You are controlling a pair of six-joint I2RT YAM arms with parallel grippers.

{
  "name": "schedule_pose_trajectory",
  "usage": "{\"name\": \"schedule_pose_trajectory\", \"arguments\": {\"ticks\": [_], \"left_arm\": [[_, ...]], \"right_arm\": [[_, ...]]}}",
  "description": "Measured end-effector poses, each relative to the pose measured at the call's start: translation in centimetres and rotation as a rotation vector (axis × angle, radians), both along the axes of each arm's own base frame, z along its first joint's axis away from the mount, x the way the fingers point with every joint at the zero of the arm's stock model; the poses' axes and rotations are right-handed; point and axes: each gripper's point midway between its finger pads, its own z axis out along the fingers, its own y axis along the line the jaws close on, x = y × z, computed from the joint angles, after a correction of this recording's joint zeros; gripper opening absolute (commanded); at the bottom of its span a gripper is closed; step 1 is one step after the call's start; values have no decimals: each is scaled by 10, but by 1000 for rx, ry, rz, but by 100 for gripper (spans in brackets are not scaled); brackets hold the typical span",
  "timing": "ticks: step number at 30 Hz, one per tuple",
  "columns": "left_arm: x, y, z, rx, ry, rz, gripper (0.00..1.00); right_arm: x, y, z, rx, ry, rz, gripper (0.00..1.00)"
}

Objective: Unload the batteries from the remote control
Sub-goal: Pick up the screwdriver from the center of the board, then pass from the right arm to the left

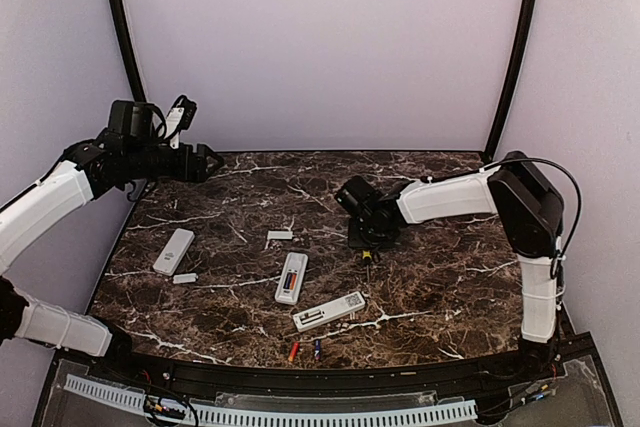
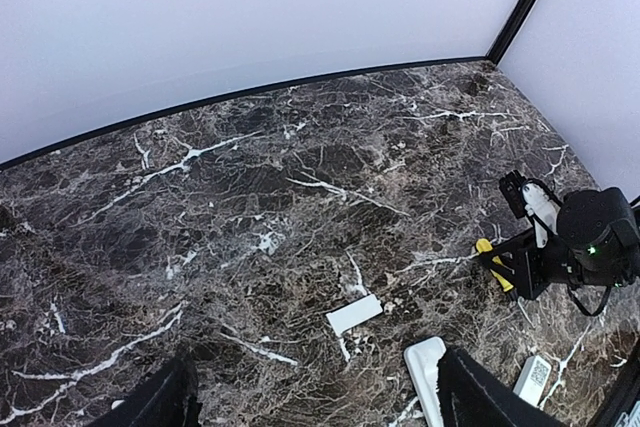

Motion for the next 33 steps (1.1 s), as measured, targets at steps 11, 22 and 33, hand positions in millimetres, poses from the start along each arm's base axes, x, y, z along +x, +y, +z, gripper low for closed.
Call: {"name": "schedule_pose_trajectory", "arguments": {"ticks": [11, 22, 33], "left_arm": [[-16, -22, 12, -125, -9, -103, 81], [-92, -130, 38, -401, -11, -522, 81], [-132, -204, 54, -631, 83, -761, 78]], "right_arm": [[-5, 18, 46, 219, -68, 67, 0], [-62, 78, 283, 868, -577, 514, 0], [-123, 96, 342, 1102, -763, 754, 0]]}}
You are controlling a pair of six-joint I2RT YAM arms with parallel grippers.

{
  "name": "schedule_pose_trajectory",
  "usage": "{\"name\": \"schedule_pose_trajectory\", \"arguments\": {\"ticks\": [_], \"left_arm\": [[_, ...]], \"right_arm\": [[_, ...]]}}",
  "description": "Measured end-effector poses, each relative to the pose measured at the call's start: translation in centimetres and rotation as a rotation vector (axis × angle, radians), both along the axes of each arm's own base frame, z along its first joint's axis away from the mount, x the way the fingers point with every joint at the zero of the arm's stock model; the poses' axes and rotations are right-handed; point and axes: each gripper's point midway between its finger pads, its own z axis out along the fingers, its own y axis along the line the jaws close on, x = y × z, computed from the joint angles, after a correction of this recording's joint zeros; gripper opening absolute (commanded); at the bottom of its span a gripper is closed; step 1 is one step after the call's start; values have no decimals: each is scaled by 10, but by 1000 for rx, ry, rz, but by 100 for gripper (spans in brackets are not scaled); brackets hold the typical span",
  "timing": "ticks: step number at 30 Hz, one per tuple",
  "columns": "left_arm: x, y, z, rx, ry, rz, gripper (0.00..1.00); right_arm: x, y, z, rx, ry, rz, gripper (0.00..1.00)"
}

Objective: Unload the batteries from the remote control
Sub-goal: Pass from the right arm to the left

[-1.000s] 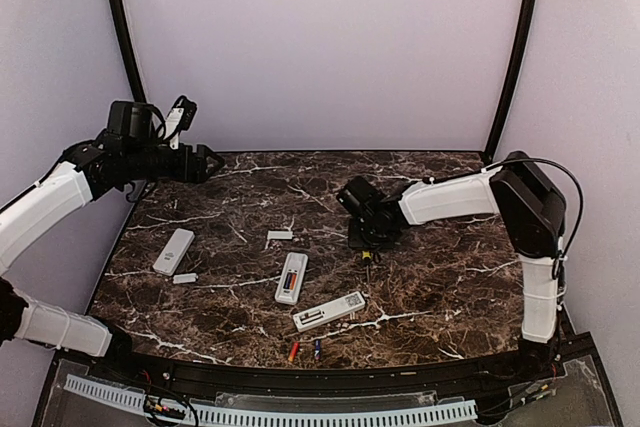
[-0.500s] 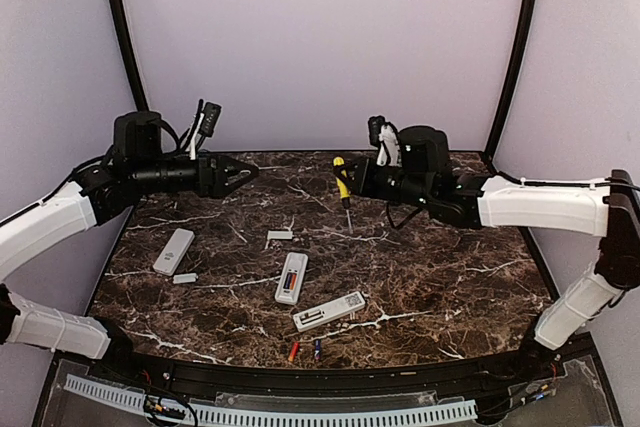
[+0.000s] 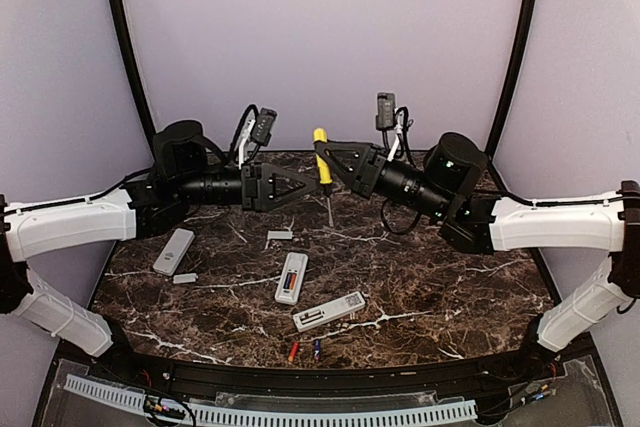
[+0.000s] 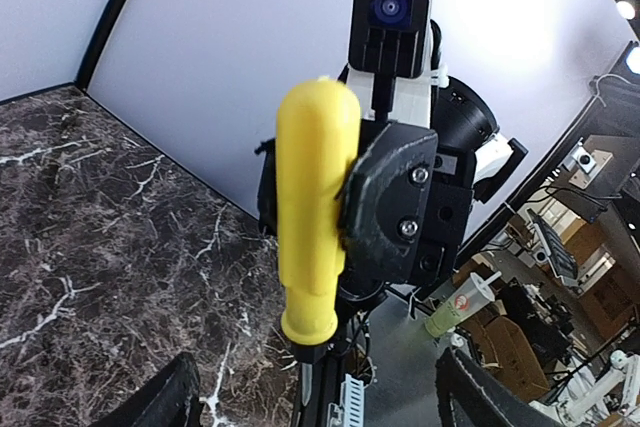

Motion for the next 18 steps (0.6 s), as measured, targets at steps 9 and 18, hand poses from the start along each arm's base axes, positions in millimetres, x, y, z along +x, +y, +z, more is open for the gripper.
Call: {"name": "schedule_pose_trajectory", "arguments": {"ticks": [9, 18], "left_arm": [[-22, -26, -11, -10, 62, -99, 45], [-30, -43, -26, 11, 101, -156, 25]], "right_arm": [[-11, -5, 24, 72, -61, 16, 0], [-14, -16, 29, 93, -80, -12, 0]]}}
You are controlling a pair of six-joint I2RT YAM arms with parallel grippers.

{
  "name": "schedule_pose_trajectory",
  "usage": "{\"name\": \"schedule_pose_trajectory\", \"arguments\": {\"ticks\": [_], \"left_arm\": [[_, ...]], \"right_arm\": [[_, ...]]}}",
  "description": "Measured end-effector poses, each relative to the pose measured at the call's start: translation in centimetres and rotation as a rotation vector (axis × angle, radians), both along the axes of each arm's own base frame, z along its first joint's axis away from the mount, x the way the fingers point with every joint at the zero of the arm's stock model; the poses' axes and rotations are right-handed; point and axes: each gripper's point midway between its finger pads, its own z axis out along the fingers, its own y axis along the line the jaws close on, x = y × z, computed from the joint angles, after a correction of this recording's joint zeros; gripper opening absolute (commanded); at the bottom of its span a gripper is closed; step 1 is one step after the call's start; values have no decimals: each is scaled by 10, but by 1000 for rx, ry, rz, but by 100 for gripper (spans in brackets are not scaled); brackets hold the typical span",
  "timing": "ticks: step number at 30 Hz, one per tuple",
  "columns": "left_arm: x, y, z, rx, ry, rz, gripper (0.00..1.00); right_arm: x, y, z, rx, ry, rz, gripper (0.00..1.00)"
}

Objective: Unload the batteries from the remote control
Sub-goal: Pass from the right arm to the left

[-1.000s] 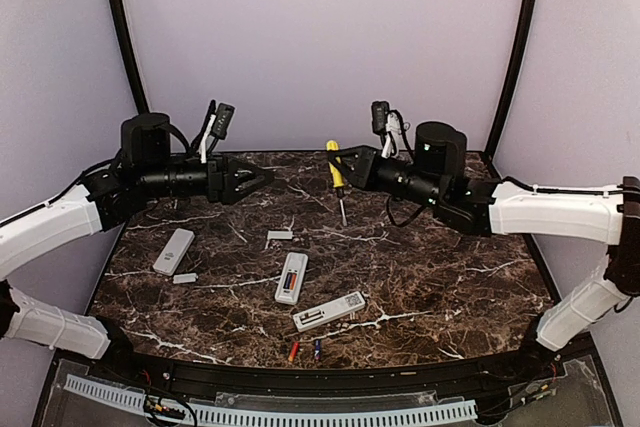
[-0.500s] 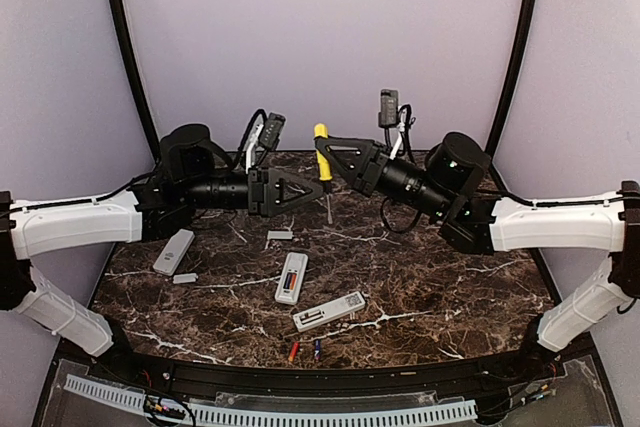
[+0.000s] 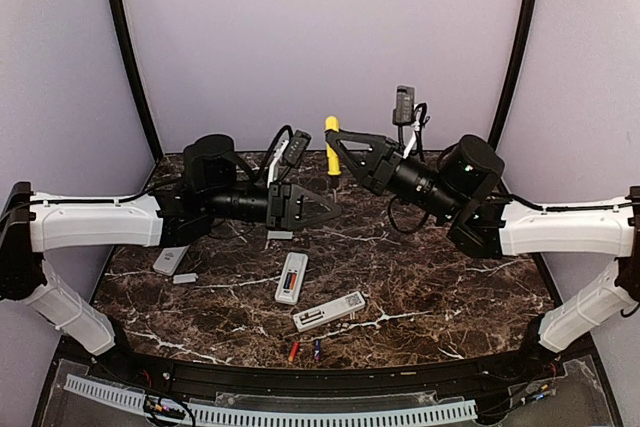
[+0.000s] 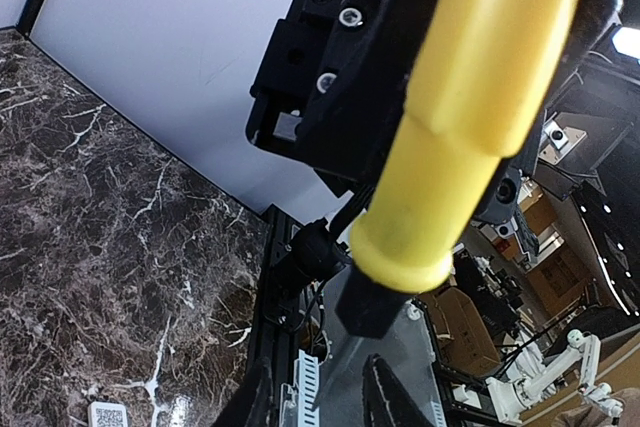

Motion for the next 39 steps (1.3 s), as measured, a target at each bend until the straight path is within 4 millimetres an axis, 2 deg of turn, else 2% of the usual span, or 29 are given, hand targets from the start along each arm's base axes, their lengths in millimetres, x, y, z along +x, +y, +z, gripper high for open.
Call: {"name": "schedule_pose_trajectory", "arguments": {"ticks": [8, 16, 17, 20, 21, 24, 28, 34, 39], "left_arm": [[-1, -4, -1, -9, 14, -8, 0], [-3, -5, 2, -21, -27, -15, 0], [-3, -5, 1, -19, -27, -14, 0], [-2, -5, -2, -7, -25, -12, 0], [-3, -5, -3, -3, -22, -12, 0], [-4, -2, -9, 31, -14, -10, 0], [-6, 4, -27, 125, -29, -4, 0], [-5, 15, -55, 280, -88, -14, 0], [-9, 28, -73, 387, -149, -60, 0]], "right_arm": [[3, -5, -5, 1, 11, -30, 0], [8, -17, -10, 34, 82, -86, 0], [8, -18, -11, 36, 88, -90, 9], [11, -18, -15, 28, 102, -103, 46], [12, -19, -17, 20, 107, -111, 56], [18, -24, -28, -23, 127, -153, 73], [25, -36, -36, -127, 152, -212, 84], [36, -46, -34, -296, 192, -236, 88], [37, -53, -66, -484, 260, -162, 87]]}}
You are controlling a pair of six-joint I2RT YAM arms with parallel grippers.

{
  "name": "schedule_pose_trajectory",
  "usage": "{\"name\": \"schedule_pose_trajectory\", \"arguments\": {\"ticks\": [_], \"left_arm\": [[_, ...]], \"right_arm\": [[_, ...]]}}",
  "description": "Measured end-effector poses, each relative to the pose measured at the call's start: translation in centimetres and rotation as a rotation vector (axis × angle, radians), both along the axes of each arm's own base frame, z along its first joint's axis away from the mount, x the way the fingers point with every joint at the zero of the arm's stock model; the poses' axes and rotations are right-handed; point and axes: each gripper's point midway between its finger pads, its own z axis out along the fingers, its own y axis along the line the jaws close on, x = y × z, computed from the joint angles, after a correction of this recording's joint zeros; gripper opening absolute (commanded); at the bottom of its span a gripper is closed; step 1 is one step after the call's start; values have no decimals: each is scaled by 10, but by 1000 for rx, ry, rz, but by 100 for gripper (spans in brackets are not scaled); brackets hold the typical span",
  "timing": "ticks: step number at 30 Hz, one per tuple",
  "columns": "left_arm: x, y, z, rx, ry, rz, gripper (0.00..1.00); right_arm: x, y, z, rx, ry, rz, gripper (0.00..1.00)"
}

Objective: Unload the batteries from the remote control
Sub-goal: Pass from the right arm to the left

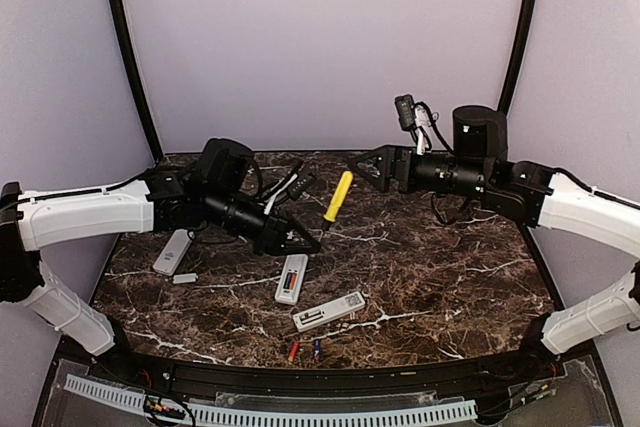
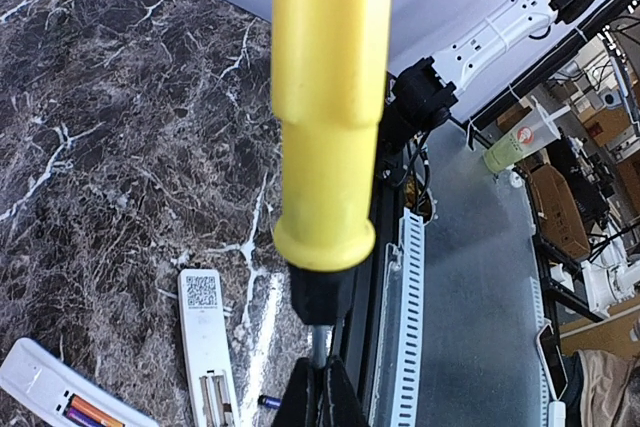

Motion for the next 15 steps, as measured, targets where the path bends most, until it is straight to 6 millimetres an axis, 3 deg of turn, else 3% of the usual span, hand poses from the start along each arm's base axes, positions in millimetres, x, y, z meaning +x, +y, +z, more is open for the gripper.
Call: {"name": "schedule_pose_trajectory", "arguments": {"ticks": [9, 15], "left_arm": [[-11, 13, -32, 122, -26, -95, 0], [-14, 13, -42, 140, -1, -121, 0]], "right_arm": [[-36, 21, -58, -143, 181, 290, 77], [-48, 33, -76, -156, 250, 402, 56]]}}
